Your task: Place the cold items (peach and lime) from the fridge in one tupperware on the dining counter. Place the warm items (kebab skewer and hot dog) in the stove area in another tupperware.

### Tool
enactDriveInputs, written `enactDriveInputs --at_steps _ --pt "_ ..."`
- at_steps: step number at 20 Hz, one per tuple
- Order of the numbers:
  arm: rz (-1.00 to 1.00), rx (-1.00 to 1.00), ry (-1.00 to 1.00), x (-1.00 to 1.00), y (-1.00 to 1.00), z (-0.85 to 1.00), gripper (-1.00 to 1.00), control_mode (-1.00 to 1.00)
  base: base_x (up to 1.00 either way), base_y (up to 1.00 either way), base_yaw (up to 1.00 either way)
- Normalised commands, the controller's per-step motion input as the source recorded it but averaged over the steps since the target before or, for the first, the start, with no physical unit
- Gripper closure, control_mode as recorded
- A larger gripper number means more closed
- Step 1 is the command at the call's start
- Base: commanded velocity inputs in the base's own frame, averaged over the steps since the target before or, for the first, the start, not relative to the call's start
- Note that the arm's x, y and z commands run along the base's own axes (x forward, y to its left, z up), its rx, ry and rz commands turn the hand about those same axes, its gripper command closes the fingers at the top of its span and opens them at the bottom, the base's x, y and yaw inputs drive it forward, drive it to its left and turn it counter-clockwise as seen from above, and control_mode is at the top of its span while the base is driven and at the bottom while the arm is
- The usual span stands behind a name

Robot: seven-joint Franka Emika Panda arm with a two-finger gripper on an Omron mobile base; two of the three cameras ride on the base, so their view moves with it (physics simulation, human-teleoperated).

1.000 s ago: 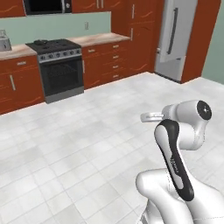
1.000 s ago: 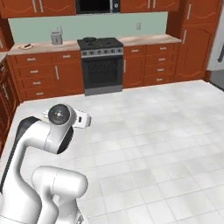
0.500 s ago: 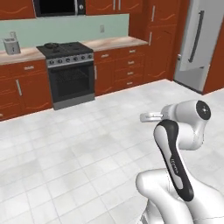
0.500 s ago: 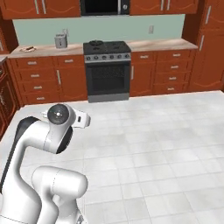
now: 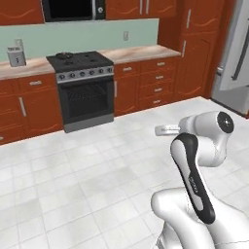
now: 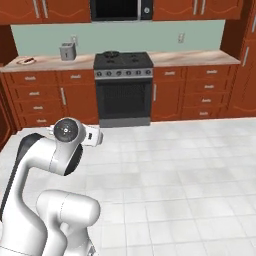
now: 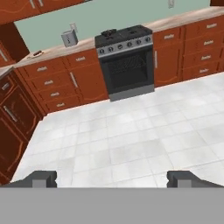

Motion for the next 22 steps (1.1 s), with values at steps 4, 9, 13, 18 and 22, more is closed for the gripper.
enactDriveInputs --at_steps 4,9,13,18,22 --pt "0.0 0.0 0.0 0.0 0.0 0.0 -1.0 1.0 1.0 -0.24 0.17" --pt "0.0 0.0 0.0 0.0 0.0 0.0 -1.0 1.0 1.0 -0.18 0.15" --pt "0.0 0.0 0.0 0.0 0.0 0.0 -1.0 1.0 1.0 -0.14 0.15" --pt "0.0 0.0 0.0 0.0 0.0 0.0 -1.0 1.0 1.0 -0.15 0.16" --pt "0.0 0.0 0.0 0.0 0.0 0.0 -1.0 1.0 1.0 -0.25 0.16"
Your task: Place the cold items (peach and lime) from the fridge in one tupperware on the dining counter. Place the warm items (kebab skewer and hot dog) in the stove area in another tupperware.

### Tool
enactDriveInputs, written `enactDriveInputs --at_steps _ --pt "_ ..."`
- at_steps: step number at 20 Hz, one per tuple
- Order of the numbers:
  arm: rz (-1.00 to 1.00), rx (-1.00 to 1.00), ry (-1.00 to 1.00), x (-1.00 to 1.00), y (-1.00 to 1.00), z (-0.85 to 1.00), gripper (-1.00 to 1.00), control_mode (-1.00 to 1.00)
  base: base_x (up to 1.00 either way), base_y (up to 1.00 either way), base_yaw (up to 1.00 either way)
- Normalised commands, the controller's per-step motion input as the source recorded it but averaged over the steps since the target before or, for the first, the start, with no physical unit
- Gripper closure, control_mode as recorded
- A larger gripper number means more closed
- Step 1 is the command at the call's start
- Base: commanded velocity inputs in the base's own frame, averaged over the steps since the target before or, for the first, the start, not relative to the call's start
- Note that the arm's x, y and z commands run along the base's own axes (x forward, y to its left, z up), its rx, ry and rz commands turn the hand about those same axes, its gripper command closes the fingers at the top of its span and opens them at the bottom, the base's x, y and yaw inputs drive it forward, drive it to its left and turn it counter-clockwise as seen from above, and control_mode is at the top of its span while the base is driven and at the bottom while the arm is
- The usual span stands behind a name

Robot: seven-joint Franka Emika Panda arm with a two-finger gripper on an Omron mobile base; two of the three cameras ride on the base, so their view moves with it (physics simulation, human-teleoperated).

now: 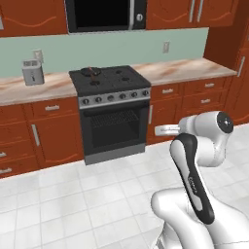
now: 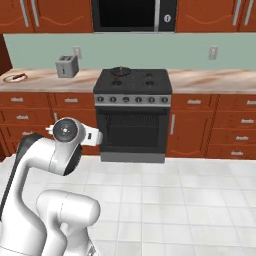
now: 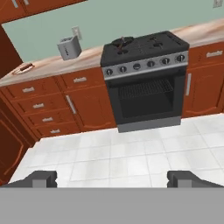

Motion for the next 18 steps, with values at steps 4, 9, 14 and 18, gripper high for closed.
enactDriveInputs --at_steps 4,9,14,18 --pt "0.0 0.0 0.0 0.0 0.0 0.0 -1.0 1.0 1.0 -0.33 0.14" --pt "0.0 0.0 0.0 0.0 0.0 0.0 -1.0 1.0 1.0 -0.31 0.15" --pt "0.0 0.0 0.0 0.0 0.0 0.0 -1.0 1.0 1.0 -0.29 0.15" --pt "0.0 0.0 0.0 0.0 0.0 0.0 -1.0 1.0 1.0 -0.32 0.13"
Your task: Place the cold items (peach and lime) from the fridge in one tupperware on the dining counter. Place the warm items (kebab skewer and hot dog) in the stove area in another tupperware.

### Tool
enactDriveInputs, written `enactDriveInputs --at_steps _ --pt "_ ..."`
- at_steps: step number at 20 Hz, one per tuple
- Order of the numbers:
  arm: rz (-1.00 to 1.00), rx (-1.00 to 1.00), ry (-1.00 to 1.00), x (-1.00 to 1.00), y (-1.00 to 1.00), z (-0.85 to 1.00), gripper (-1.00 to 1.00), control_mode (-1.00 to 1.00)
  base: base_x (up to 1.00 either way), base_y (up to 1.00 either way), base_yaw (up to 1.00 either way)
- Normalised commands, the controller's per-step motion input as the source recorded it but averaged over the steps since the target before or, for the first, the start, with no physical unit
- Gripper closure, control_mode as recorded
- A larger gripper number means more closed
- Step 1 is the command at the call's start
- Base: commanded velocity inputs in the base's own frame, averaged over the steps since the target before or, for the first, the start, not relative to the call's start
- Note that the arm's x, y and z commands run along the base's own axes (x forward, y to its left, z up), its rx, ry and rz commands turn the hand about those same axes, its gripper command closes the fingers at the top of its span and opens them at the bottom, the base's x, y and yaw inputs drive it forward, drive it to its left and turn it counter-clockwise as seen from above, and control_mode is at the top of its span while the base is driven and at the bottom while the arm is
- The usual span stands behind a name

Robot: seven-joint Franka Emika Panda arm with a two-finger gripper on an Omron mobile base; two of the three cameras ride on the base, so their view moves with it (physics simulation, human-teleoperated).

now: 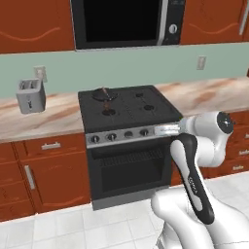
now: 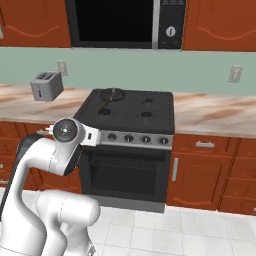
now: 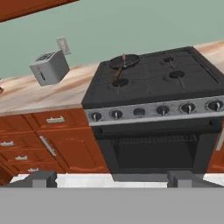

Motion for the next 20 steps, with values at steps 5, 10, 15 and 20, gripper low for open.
enactDriveInputs --at_steps 5,10,15,20 --pt "0.0 0.0 0.0 0.0 0.0 0.0 -1.0 1.0 1.0 -0.28 0.13" --pt "0.0 0.0 0.0 0.0 0.0 0.0 -1.0 1.0 1.0 -0.23 0.13" --pt "0.0 0.0 0.0 0.0 0.0 0.0 -1.0 1.0 1.0 -0.06 0.07" --pt "0.0 0.0 0.26 0.52 0.0 0.16 -1.0 -1.0 0.37 0.0 0.0"
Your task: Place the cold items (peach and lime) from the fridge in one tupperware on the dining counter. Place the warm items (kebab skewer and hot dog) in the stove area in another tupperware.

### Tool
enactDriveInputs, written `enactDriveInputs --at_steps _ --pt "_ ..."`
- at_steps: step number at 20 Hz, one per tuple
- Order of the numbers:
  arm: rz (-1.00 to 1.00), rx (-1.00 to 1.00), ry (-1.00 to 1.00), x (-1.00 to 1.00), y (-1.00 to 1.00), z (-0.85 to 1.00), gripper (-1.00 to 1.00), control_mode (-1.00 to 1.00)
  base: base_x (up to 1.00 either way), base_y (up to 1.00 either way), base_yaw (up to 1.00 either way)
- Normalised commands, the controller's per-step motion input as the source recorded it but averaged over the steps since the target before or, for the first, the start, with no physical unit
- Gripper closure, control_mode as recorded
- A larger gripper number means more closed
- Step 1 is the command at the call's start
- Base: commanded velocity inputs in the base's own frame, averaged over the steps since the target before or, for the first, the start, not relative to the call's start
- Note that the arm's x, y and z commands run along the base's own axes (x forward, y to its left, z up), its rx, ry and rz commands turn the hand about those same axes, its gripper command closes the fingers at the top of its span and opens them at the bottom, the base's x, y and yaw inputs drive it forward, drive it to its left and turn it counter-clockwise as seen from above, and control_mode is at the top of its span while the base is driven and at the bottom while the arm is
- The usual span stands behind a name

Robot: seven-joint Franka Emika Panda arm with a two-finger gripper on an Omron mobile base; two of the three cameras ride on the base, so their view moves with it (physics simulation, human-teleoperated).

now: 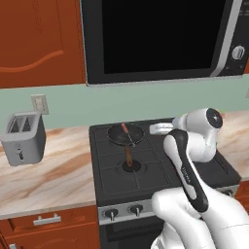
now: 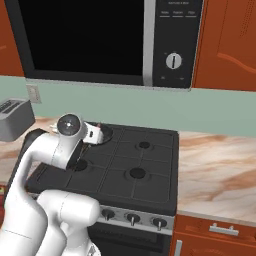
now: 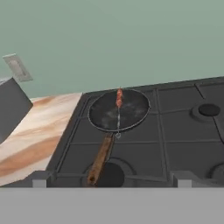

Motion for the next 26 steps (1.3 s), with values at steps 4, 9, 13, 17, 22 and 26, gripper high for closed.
enactDriveInputs --at_steps 4,9,13,17,22,26 --pt "-0.07 -0.1 0.5 0.57 0.14 -0.02 -1.0 -1.0 0.0 0.0 0.0" --pt "-0.03 -0.17 0.41 0.6 0.24 -0.2 -1.0 -1.0 0.0 0.0 0.0" --pt "0.0 -0.18 0.15 0.48 0.34 -0.4 -1.0 -1.0 0.0 0.0 0.0" --pt "0.0 -0.13 0.11 0.48 0.23 -0.43 -1.0 -1.0 0.0 0.0 0.0" --pt "0.0 -0.04 0.01 0.27 0.07 -0.42 -1.0 -1.0 0.0 0.0 0.0" --pt "0.0 0.0 0.01 0.24 0.0 -0.3 -1.0 -1.0 0.0 0.0 0.0"
